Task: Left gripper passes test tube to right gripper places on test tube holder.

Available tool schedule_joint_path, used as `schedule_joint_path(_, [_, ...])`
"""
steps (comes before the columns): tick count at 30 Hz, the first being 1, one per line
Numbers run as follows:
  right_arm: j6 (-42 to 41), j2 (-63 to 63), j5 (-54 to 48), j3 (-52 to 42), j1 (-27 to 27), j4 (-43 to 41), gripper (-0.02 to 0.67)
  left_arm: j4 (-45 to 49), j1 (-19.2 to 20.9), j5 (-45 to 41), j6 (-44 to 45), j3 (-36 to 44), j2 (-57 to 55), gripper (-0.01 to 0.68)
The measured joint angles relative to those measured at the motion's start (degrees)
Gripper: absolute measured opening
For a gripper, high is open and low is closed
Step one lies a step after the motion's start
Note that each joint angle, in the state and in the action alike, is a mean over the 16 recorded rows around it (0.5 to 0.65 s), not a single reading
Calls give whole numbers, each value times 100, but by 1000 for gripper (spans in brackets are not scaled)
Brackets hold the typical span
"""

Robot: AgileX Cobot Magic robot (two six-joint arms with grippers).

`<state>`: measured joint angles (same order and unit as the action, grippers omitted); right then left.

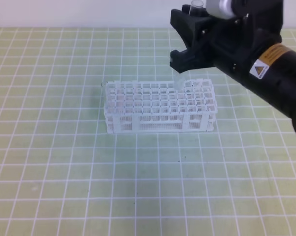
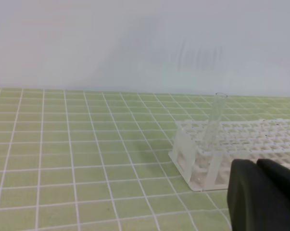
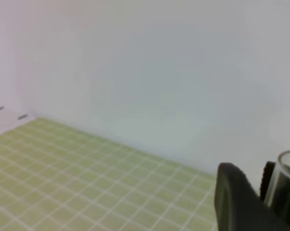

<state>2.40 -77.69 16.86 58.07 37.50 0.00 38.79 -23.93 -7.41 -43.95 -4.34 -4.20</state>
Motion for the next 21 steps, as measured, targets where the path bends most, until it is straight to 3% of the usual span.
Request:
schedule_joint_path(12, [-12, -770, 1393, -276, 52, -20, 85, 1, 0, 0, -3, -1, -4, 1])
schedule_joint_path(21, [-16, -1482, 1347, 211, 319, -94, 85, 2, 0, -13, -4, -2, -9, 1])
